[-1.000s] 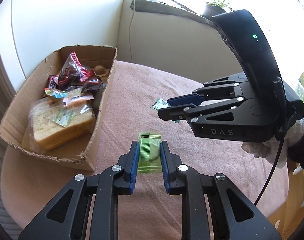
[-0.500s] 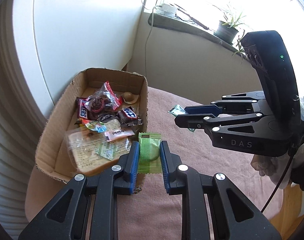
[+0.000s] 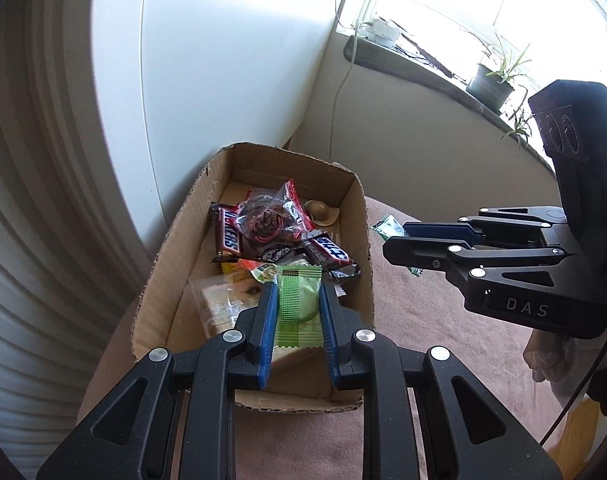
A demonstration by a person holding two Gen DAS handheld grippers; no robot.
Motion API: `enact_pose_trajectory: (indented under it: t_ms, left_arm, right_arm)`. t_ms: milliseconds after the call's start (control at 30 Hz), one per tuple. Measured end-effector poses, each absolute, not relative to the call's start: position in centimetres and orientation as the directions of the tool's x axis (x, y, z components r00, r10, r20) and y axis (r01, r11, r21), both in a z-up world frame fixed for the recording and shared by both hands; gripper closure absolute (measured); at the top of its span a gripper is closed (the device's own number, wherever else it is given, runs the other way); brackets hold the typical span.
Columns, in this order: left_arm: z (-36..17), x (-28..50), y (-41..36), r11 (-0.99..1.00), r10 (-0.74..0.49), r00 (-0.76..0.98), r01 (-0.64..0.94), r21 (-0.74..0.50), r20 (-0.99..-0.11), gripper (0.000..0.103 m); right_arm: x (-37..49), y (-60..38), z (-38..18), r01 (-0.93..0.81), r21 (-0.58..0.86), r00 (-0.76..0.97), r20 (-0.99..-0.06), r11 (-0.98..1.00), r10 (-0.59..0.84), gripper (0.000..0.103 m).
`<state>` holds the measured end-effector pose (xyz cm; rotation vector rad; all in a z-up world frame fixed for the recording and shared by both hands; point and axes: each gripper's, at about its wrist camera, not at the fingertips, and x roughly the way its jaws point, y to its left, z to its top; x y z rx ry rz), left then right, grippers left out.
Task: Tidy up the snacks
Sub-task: 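Carry the green candy and green mint in both grippers over the box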
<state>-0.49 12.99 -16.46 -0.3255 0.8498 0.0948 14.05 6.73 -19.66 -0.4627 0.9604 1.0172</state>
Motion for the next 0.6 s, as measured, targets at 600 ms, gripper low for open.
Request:
enact_pose_trajectory:
  t_ms: [600]
  left_arm:
    - [-17.2, 0.6, 15.9, 0.943, -0.019, 0.648, -0.242, -0.23, -0.762, 0.083]
  right_arm:
    - [13.8, 10.6, -21.4, -0.867, 0.101, 0.165, -0.865, 0.487, 0.473, 0.081]
